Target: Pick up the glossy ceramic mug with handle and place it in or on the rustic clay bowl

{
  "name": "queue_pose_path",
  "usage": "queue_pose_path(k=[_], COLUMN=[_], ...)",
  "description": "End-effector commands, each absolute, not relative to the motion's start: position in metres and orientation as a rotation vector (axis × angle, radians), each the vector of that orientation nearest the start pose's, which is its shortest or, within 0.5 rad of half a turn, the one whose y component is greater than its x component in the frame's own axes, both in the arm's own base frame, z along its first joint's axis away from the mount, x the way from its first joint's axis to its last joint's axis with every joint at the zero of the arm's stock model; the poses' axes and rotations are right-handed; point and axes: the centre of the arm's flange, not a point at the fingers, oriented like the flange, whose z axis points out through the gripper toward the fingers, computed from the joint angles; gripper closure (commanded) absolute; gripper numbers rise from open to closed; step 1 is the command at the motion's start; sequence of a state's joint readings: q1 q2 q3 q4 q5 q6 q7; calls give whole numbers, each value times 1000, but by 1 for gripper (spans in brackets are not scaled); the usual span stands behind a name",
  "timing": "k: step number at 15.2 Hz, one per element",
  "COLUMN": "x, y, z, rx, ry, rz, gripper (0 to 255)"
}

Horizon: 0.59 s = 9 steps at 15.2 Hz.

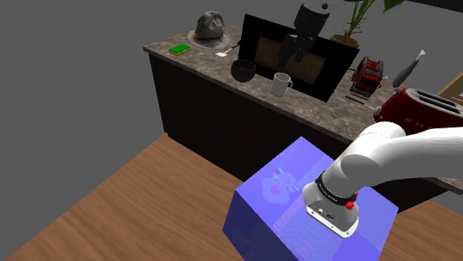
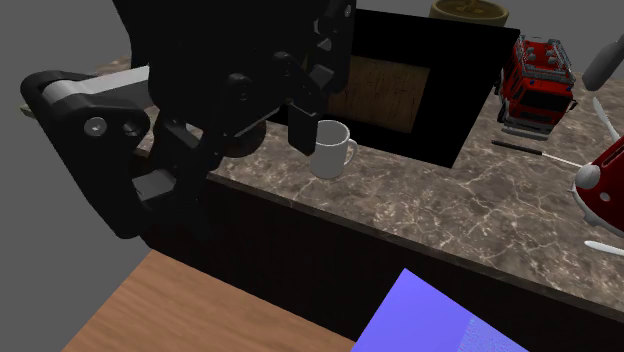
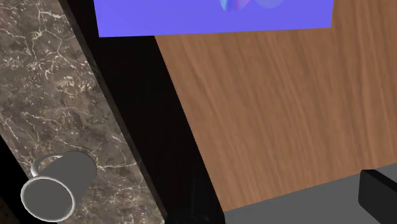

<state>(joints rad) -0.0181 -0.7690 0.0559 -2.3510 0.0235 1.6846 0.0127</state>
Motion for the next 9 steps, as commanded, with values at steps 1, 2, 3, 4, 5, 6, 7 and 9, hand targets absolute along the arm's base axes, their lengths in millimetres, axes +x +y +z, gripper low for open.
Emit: queue_pose_path(k=[1, 2, 3, 4, 5, 6, 7, 9], x=[323, 330, 337, 345, 352, 359, 366, 380], y=[20, 11, 2, -7, -15, -24, -33, -51], z=[598, 591, 584, 576, 569, 562, 555, 541], rx=[-3151, -3153, -3155, -3156, -3158, -3160, -3162, -3165], ry=[-16, -13, -11, -9, -6, -4, -2, 3], rz=[-161, -153, -145, -137, -129, -121, -113, -97], gripper=[0, 0, 0, 0, 0, 0, 0, 0])
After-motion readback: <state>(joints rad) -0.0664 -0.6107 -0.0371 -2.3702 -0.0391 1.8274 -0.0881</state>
